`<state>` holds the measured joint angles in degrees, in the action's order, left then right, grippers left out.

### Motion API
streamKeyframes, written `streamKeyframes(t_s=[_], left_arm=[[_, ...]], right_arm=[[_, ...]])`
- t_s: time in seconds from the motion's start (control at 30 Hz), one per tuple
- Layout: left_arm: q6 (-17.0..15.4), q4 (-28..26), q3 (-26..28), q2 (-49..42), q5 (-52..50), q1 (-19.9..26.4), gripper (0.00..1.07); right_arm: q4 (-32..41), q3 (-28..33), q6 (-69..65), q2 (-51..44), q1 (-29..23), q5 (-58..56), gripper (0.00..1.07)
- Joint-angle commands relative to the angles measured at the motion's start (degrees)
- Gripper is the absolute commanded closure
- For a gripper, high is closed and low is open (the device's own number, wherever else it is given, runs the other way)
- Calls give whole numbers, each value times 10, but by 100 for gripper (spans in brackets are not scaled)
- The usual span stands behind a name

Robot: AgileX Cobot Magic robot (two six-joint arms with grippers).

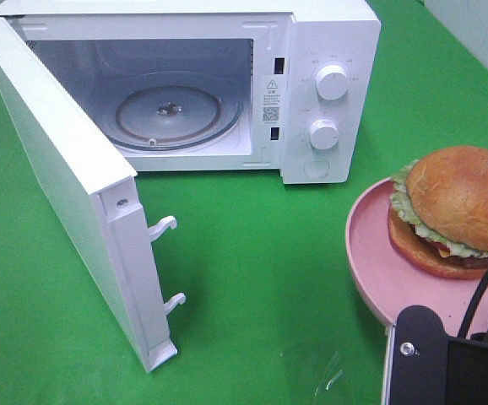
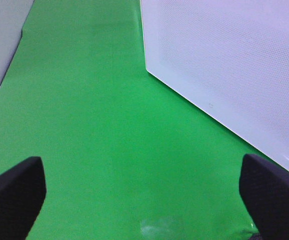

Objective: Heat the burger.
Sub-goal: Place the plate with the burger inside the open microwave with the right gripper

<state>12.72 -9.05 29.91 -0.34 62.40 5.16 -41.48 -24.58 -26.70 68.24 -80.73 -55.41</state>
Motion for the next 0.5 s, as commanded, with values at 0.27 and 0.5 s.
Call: streamKeyframes(t_s=[0.27, 0.5], left_arm=[[-1, -3, -1, -9, -8, -3, 9], [-1, -3, -1, -9, -8, -3, 9]], right_arm=[[-84, 1, 48, -9, -2, 36, 107], [-103, 1, 79, -9, -2, 39, 106]])
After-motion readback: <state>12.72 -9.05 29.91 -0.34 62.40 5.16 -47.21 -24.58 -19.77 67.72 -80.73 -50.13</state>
